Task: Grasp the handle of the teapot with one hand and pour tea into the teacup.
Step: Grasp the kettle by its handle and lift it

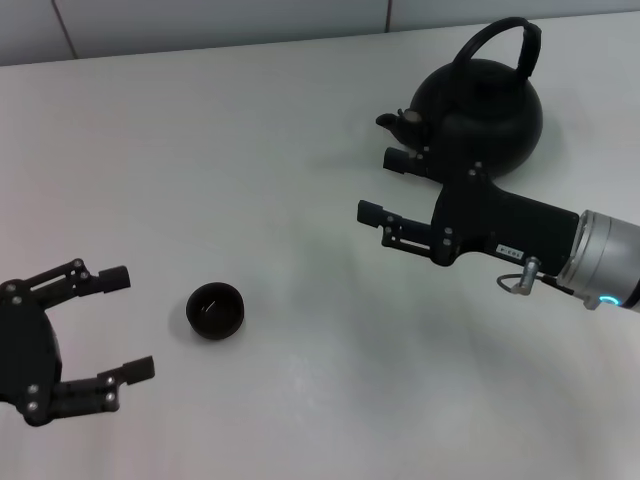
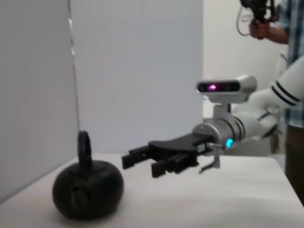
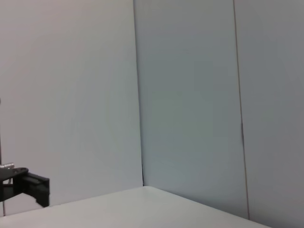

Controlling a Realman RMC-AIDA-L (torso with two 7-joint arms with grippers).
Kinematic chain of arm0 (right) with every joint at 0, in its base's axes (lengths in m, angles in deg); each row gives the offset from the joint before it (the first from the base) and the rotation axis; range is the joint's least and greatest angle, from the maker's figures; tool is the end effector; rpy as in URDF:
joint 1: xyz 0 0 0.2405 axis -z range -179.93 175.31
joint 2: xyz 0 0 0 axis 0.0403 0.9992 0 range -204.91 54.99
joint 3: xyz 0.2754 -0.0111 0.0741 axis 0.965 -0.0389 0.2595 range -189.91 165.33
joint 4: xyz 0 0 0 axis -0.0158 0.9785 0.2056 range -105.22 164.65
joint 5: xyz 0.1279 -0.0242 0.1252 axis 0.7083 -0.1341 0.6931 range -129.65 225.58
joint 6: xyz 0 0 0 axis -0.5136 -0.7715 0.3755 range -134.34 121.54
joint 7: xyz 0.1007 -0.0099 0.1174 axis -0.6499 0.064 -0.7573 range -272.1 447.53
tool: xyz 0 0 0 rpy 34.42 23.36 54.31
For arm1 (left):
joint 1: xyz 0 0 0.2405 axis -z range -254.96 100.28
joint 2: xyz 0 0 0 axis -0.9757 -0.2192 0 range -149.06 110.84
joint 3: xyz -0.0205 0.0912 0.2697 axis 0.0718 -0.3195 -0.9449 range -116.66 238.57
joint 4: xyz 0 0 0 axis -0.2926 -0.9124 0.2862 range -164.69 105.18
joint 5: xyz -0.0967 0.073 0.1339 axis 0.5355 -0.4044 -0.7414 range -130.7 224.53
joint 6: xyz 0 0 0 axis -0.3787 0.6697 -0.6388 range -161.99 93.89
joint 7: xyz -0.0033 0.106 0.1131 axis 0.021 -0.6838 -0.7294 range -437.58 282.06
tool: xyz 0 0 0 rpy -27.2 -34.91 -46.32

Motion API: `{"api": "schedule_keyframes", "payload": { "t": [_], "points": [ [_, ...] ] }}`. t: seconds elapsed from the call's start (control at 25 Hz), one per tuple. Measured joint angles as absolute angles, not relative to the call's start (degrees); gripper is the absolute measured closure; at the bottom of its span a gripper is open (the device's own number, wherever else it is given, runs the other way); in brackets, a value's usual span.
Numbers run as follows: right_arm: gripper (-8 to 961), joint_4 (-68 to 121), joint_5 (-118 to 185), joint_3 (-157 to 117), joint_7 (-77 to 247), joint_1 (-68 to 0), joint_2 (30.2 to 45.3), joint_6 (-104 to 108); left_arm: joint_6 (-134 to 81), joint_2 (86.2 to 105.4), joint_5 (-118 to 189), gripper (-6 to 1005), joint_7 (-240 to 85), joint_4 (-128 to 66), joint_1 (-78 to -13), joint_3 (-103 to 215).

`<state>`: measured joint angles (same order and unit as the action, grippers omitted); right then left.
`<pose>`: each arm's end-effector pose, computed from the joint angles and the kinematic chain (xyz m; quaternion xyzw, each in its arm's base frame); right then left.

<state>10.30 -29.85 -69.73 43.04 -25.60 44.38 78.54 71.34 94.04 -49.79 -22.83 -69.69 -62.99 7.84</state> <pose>0.2685 0.2915 -0.0499 -0.8906 0.1197 0.3625 0.2471 -0.2945 0.2302 0.0147 -0.9467 -0.0303 -0.2989 0.1163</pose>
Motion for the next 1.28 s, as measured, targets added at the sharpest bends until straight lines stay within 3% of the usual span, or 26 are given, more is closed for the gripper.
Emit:
{"api": "schedule_keyframes", "payload": {
  "t": [1.28],
  "points": [
    [238,23.13,-14.62,-50.89,60.77,-19.63,44.38,75.13,69.06,93.97,-63.32,153,-16.05,-73.98,-59.59,13.39]
  ]
}}
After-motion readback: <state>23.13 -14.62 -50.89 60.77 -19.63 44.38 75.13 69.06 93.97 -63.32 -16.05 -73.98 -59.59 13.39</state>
